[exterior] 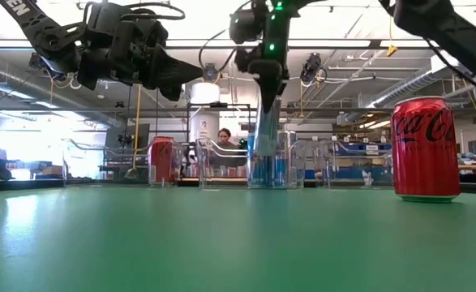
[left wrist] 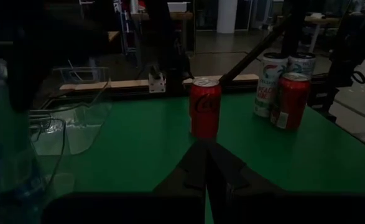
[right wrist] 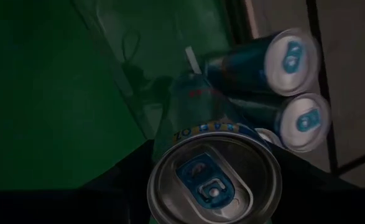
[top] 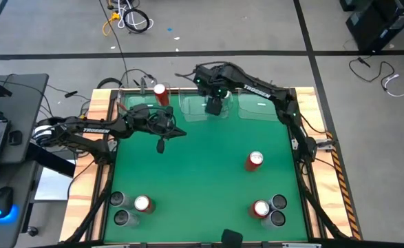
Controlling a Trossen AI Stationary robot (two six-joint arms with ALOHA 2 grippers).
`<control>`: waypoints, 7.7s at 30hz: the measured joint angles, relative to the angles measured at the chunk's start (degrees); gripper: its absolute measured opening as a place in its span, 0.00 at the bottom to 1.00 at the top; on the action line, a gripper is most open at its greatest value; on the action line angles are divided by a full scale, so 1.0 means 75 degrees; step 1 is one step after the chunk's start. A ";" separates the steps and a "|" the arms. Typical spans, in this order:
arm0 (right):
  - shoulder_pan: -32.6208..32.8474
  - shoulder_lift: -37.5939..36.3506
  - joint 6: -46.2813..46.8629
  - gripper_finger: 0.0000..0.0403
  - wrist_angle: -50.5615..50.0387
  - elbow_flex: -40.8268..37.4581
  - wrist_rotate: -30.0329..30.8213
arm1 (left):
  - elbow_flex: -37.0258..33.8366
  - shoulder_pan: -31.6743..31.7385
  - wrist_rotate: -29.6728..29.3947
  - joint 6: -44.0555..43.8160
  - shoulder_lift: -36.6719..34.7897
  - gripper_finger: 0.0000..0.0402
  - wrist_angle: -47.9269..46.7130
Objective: Sort soda cans
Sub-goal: Put the blue soda can into the transparent middle bin, then adjust the middle transparent bin on the table, then put the red soda can into the transparent left bin
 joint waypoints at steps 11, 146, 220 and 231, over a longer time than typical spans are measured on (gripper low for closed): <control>-0.0124 0.0754 -0.0238 0.55 0.0130 -0.0003 0.0193 | 0.0000 -0.0008 0.0013 0.0000 0.0000 0.01 -0.0026; 0.4622 -0.7560 0.6127 0.62 0.2912 -0.9387 0.0321 | 0.0387 0.0007 -0.2556 -0.0244 -0.0830 0.01 -0.1858; 0.1651 -0.0146 -0.0229 0.68 0.4140 -0.0154 -0.0542 | -0.0251 0.0443 -0.3996 -0.1171 -0.7073 0.01 -0.7080; 0.2155 -0.0133 0.0447 0.68 0.3278 -0.1210 -0.0635 | -0.0251 0.0438 -0.3223 -0.1213 -0.6974 0.01 -0.7020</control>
